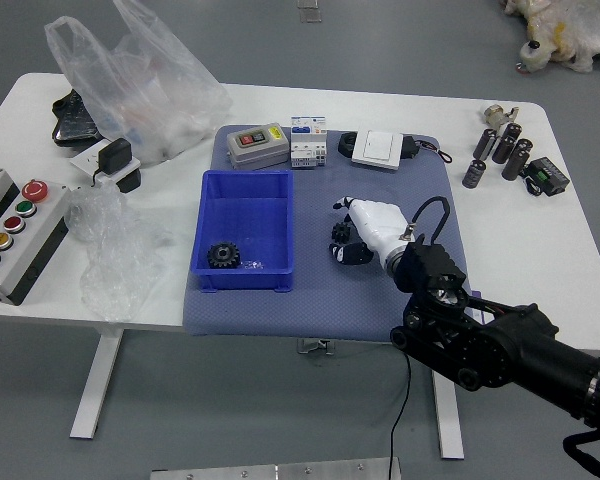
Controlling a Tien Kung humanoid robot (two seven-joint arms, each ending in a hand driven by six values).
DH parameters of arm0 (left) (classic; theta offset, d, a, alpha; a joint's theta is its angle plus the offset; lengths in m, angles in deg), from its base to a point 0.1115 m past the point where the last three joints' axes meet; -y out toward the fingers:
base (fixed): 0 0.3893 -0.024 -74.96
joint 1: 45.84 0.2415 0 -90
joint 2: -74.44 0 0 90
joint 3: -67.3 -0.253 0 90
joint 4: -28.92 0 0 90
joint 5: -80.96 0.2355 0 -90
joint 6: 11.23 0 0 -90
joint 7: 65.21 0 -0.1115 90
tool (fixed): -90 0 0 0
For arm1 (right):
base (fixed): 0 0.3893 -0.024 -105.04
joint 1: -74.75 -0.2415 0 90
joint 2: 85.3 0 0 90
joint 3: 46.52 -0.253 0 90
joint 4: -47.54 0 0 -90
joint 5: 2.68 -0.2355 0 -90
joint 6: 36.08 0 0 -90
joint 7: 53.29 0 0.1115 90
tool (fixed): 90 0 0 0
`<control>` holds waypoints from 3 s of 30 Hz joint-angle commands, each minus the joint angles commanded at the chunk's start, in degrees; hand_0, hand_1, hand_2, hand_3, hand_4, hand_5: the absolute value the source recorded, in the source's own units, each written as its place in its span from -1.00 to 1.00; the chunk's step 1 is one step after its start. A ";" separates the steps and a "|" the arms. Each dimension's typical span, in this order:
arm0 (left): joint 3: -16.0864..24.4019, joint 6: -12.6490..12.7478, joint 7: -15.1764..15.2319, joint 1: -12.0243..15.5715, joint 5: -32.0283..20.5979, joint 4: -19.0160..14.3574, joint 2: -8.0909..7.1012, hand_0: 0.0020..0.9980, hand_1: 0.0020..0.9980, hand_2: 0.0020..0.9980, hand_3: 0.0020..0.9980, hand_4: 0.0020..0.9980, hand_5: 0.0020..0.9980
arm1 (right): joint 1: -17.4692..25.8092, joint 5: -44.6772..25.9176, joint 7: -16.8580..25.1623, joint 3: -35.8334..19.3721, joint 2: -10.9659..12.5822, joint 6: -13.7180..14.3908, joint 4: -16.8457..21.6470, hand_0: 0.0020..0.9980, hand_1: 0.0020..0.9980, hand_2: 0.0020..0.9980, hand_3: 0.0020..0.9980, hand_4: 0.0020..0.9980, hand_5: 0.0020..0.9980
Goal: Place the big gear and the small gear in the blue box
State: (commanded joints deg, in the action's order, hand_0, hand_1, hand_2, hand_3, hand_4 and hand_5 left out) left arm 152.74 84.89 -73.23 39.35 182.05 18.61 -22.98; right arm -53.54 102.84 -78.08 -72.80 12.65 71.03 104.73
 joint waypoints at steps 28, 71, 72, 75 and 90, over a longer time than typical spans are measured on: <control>1.54 -0.07 -0.77 0.49 1.68 0.00 0.15 0.38 0.34 0.19 0.38 0.34 -0.27 | -4.20 1.02 5.31 -4.02 1.42 4.23 13.37 0.11 0.15 0.06 0.14 0.19 -0.84; 2.13 0.22 -0.43 0.44 1.30 0.00 -0.54 0.38 0.34 0.18 0.38 0.36 -0.25 | 9.15 -28.71 31.08 -25.99 7.21 13.34 22.44 0.88 0.79 0.86 0.83 0.47 -0.36; 2.09 0.27 -0.42 0.42 1.28 0.00 -0.47 0.38 0.34 0.18 0.38 0.36 -0.25 | 10.25 -30.42 32.48 -28.01 7.47 13.34 22.43 0.88 0.79 0.86 0.83 0.47 -0.36; 1.84 0.32 -0.41 0.26 1.44 0.00 -0.23 0.38 0.34 0.18 0.38 0.36 -0.26 | 13.08 -34.73 35.95 -33.54 8.28 13.09 22.79 0.85 0.74 0.78 0.76 0.45 -0.28; 1.50 0.86 -0.08 0.84 1.98 0.00 -0.46 0.38 0.34 0.18 0.37 0.36 -0.27 | 23.89 -41.09 39.39 -54.79 11.74 12.41 27.63 0.84 0.72 0.76 0.72 0.44 -0.27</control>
State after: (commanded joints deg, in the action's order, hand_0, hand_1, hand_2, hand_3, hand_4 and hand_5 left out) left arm 154.24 85.76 -73.31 40.19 184.03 18.61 -23.44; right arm -29.64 61.76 -38.69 -127.59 24.39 83.45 132.36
